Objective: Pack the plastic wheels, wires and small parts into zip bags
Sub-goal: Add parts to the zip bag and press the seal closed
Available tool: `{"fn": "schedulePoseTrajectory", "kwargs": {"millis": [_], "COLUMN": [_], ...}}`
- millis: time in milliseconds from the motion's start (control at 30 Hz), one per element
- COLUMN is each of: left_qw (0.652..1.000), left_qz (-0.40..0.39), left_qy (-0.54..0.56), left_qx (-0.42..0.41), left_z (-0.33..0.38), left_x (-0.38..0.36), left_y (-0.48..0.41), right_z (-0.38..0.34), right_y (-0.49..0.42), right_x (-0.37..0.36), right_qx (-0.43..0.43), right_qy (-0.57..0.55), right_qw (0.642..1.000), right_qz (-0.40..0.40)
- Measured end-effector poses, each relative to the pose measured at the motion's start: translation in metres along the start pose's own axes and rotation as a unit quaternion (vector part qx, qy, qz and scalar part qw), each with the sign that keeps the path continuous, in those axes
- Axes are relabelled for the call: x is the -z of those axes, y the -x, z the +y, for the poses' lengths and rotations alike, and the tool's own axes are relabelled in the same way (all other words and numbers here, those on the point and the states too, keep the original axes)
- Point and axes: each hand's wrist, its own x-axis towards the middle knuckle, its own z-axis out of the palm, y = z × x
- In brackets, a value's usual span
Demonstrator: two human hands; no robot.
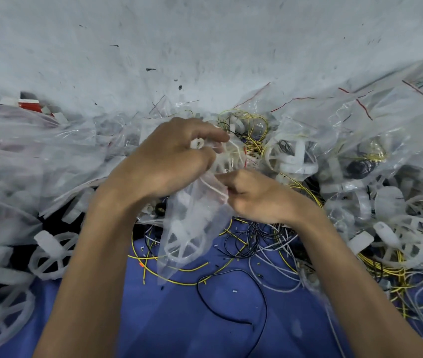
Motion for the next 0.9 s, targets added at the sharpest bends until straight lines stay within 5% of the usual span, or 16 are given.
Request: {"fn": "schedulePoseTrajectory", "kwargs": {"millis": [200, 367, 567, 767, 833, 900], "left_qw": [0.990, 0.985, 0.986, 0.975, 0.972, 0.972], "left_qz": [0.115, 0.171, 0.068, 0.022, 0.014, 0.007], "left_qy": [0.048, -0.012, -0.138, -0.203, -0.209, -0.210], "left_qx": [0.069, 0.026, 0.064, 0.089, 0.106, 0.108], "left_z": [-0.006, 0.009, -0.008, -0.026, -0.032, -0.035], "left_x": [0.020, 0.023, 0.006, -0.001, 0.001, 0.002], "left_y": [0.003, 0.010, -0.001, -0.014, -0.015, -0.015], "right_z": [0.003, -0.006, 0.019, 0.044, 0.057, 0.067], "right_y": [-0.002, -0.012, -0.012, -0.002, 0.004, 0.008], "right_x": [0.003, -0.030, -0.033, -0.003, 0.007, 0.007], "right_qx": [0.010, -0.038, -0.076, -0.087, -0.119, -0.166], "right_qy": [0.026, -0.097, -0.150, -0.172, -0.067, 0.013], "right_qw": [0.981, 0.995, 0.986, 0.961, 0.981, 0.985], "right_qz": [0.192, -0.004, -0.008, 0.198, 0.141, -0.036]}}
